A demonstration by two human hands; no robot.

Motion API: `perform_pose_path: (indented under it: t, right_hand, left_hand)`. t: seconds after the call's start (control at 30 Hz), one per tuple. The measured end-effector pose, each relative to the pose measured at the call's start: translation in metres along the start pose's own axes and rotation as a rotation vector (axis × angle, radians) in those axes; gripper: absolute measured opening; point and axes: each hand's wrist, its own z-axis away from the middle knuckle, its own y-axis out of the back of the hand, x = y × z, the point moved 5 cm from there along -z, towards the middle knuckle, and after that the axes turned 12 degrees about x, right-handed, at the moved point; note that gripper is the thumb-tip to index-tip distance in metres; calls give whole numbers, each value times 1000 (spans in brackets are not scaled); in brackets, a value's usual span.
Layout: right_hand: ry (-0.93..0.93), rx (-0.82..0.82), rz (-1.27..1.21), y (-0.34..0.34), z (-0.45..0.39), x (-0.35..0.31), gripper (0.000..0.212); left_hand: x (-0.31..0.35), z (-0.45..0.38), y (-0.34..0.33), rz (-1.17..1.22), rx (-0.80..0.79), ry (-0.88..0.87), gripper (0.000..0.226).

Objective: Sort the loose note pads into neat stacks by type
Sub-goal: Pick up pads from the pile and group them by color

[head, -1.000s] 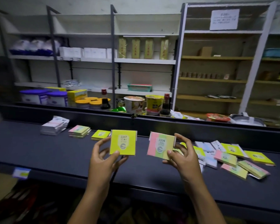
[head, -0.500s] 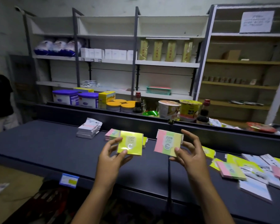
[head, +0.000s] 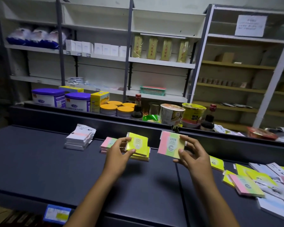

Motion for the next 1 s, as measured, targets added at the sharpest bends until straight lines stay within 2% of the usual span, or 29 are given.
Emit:
perform_pose_path:
  t: [0.23,0.43,0.6,0.83,1.0]
  right_hand:
    - [4,-4,-22,-15,-48,11,36]
    - [-9,0,-68,-24,-76,24,36]
    - [-14,-10,-87,-26,-82,31,36]
    - [-15,-5,-50,-25,-78,36,36]
    - [-11,19,-2,-28,-70,37,37]
  left_hand:
    - [-24,-37,-41,-247,-85,11,40]
    - [-43,-36,-61,-332,-146,25,39]
    - [-47,-33,-66,-441,-177,-54,39]
    - [-42,-23,-71,-724,-165,-213,39]
    - [-39,-20,-68,-788,-180,-255,35]
